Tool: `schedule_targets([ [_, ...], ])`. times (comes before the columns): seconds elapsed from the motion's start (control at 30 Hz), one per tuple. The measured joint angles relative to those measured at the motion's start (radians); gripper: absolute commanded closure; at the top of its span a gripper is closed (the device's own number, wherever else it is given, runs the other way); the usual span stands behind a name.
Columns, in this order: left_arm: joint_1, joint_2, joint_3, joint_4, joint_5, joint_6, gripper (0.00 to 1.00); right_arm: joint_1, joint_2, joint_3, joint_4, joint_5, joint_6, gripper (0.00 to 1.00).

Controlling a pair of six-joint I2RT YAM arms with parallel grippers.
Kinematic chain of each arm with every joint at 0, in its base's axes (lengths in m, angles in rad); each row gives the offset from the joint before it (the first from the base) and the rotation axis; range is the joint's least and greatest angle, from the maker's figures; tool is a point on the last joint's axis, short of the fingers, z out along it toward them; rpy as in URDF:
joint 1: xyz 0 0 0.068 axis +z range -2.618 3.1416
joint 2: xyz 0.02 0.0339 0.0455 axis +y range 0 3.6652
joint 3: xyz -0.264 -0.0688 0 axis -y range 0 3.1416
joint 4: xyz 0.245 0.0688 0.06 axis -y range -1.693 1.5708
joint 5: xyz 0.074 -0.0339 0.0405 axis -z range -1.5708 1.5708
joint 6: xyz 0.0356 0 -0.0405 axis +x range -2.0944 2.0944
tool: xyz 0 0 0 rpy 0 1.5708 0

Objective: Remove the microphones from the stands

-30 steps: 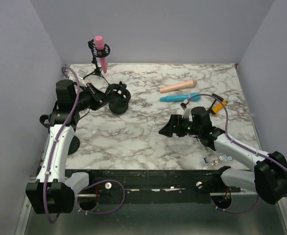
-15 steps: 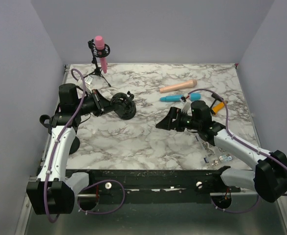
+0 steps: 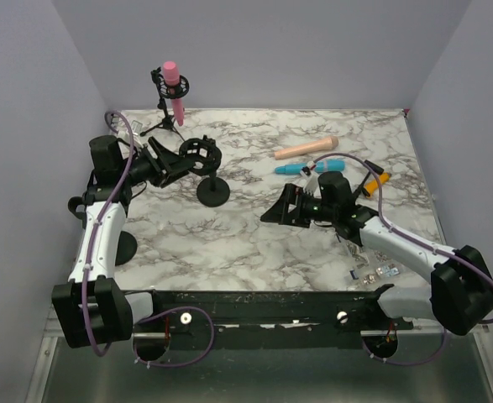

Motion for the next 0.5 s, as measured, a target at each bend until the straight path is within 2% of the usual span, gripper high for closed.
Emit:
schedule_targets([
  [0.13,0.016,0.001,0.006,0.014,0.000,-0.008,0.25,0.005,0.025,0.015,-0.001,0.000,0.003,0.00],
  [0.3,0.051,-0.029,0.039,0.005,-0.010,0.017,0.02,0.005,0.104,0.100,-0.001,0.001,0.023,0.00],
  [0.5,0.080,-0.099,0.181,-0.082,-0.069,0.113,0.01,0.005,0.223,0.299,0.012,0.007,0.082,0.00],
])
